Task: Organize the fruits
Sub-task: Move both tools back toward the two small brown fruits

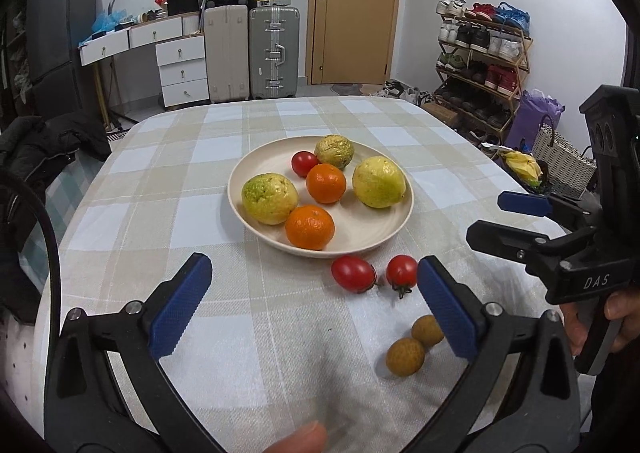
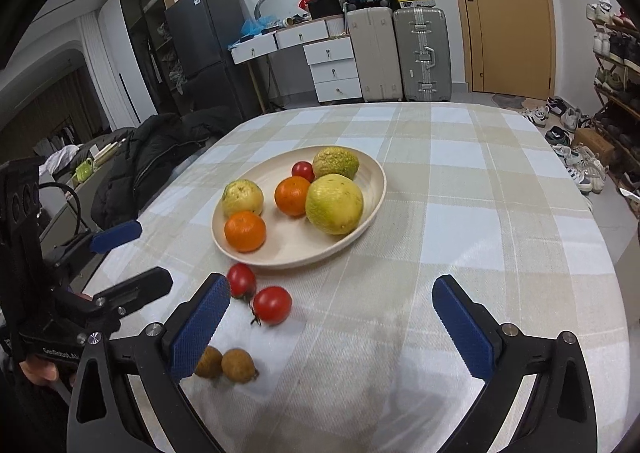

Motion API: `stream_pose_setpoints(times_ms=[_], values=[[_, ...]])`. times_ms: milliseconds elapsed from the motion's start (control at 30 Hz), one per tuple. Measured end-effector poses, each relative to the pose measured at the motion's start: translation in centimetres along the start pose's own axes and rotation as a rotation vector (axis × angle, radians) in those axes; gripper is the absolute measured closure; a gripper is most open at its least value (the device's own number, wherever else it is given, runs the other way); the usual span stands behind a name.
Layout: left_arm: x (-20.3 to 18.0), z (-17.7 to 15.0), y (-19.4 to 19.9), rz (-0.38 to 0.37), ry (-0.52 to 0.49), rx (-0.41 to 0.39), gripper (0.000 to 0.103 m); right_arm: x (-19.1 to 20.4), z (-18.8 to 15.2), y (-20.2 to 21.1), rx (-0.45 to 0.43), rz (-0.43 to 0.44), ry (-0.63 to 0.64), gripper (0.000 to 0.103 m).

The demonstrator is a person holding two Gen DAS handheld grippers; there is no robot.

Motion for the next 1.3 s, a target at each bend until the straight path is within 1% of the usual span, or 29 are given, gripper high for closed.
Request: stream_pose_setpoints(times_ms=[167,367,567,833,1000,1300], values=[[-0.2,-0.5,1.2,0.006,-0.008,-0.011,0.001,0.4,-0.9,0.3,0.010,0.004,0.004,0.000],[-0.5,-1.2,2.0,0.009,-0.024,-0.009,0.001,0.6,-1.7,0.9,0.019,-0.018,0.018,0.000],[-0.6,-2.0,1.9,0.011,-0.027,0.008,0.001,1.1,-2.1,0.9,0.037,-0.016,0.038,0.000],[-0.6,-2.1,1.7,0.026,-0.052,0.011,0.001,1.6,-3.0,0.0,0.072,-0.033,0.085,0.000],[-0.3,-2.3,1.3,0.032,-0.053,0.024,0.001,2.1,-3.9,-0.8,0.106,-0.049,0.130,0.000],[0.4,-2.4,1.0,0.036,-0.041,0.040,0.001,3.1,-5.1,-1.5,0.146,-0.044,0.180,0.000]])
Point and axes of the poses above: each gripper's, at about its wrist camera, not at the fingertips, and y roughly against the way its jaws point, x to its left, z to its top, the point moved 10 cm from there along -y, roughly the way its jaws point, and after that the axes turned 2 degrees about -z, right-handed, at the moved point
